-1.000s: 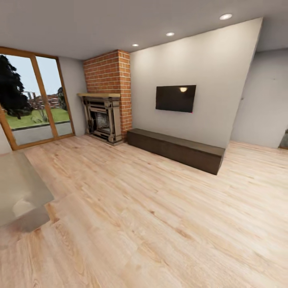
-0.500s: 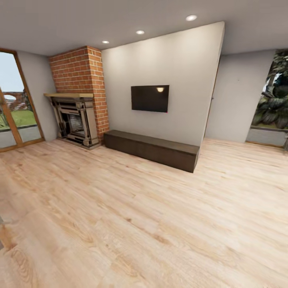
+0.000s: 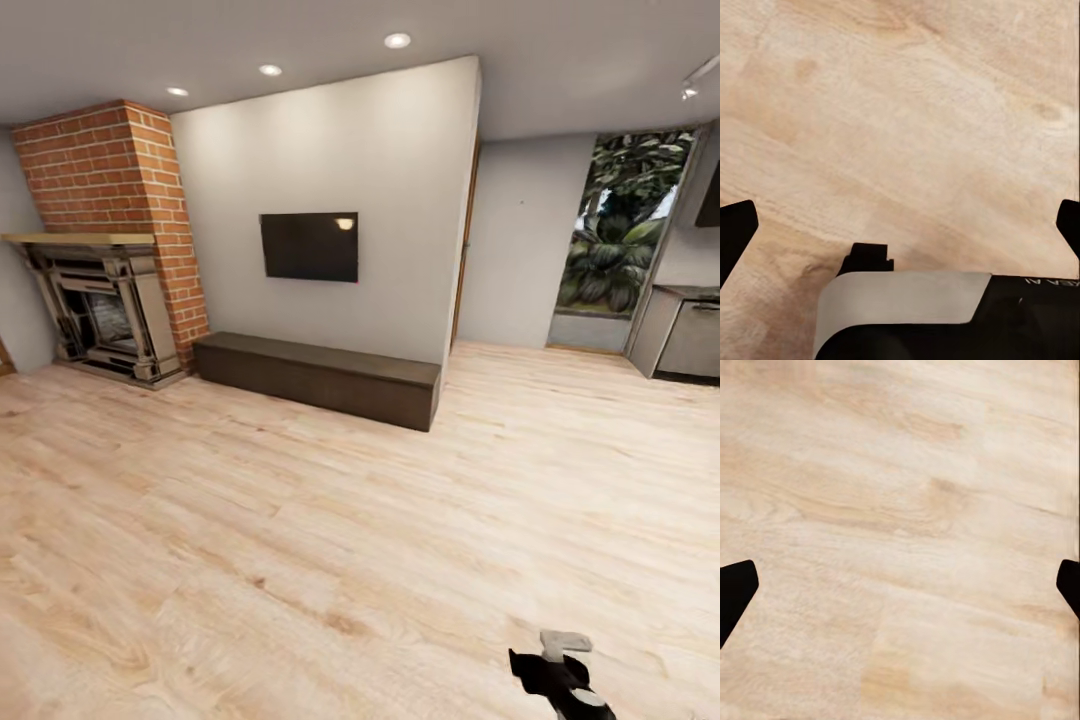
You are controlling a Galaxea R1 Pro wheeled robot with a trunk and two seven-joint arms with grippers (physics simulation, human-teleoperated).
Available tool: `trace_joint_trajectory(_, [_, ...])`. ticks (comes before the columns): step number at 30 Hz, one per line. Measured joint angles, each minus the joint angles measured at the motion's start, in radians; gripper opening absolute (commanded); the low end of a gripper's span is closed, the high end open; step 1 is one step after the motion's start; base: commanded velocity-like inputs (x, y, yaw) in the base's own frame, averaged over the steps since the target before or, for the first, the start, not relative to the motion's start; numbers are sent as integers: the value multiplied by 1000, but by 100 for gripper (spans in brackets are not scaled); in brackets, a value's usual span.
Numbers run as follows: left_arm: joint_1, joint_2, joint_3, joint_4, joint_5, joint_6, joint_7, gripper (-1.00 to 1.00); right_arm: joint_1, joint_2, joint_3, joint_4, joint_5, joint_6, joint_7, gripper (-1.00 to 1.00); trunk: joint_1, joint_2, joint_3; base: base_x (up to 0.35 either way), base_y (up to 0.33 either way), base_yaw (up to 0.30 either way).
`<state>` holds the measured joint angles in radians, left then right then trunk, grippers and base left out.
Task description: In the kitchen, take the popcorn bag from the countertop, put it into the microwave, and heat it until the popcorn is cooked so the cooked popcorn ends up inside the bag.
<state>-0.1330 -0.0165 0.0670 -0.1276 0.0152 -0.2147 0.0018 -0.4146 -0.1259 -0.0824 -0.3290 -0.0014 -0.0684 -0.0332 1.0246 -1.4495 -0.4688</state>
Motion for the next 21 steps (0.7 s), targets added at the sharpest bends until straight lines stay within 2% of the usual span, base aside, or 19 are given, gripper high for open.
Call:
trace_joint_trajectory(3, [0,0,4,0,-1,0,0,100,-63,-2,1,-11,1,43,-4,100,0,0,0,279,-226,-299])
trace_joint_trajectory(8, [1,0,6,0,0,0,1,100,-62,1,9,-2,3,-30,-4,100,0,0,0,285,-216,-299])
trace_joint_trajectory(21, [2,0,6,0,0,0,1,100,-62,3,12,2,6,-41,-5,100,0,0,0,315,-172,-299])
